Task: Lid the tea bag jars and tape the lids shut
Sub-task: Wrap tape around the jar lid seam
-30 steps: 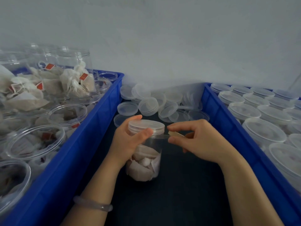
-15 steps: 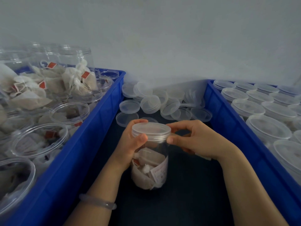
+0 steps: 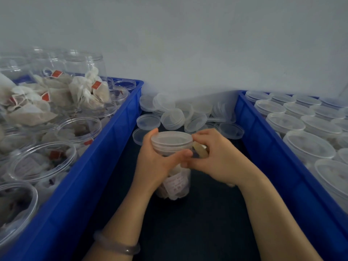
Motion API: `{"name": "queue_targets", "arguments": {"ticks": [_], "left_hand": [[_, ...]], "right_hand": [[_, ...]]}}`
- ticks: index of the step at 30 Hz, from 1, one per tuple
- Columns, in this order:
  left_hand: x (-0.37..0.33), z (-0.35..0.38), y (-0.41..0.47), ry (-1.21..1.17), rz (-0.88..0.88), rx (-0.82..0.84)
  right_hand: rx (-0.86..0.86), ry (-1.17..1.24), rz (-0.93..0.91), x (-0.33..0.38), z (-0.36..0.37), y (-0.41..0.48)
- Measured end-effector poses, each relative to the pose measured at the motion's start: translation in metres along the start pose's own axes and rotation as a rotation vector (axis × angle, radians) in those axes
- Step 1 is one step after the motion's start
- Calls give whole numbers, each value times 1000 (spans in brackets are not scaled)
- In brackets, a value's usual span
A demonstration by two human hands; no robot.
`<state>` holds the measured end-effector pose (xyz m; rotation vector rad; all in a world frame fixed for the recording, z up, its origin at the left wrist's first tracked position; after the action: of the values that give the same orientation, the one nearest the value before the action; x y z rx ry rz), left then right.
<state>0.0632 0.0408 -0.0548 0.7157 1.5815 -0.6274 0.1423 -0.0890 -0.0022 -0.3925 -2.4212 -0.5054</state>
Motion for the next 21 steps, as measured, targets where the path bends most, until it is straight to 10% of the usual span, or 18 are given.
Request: {"name": "queue_targets", "arguments": {"ticks": [4,21], "left_hand": [[5,-6,3,-11,-12,-66],[4,-9,-2,-14,54,305]], "right_hand": [[125,322,50,4,5,-9],[4,261,144,-11,-5,-10]]}}
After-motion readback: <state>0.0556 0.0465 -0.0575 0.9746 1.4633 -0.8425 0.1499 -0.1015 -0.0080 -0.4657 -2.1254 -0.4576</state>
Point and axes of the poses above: each hand's wrist, its own y-axis towards the middle knuckle, its own z-axis out of the palm, x = y × z, the point moved 5 cm from there along y, towards the middle knuckle, and after that the axes turned 13 degrees about -z, right-handed, at the moved point
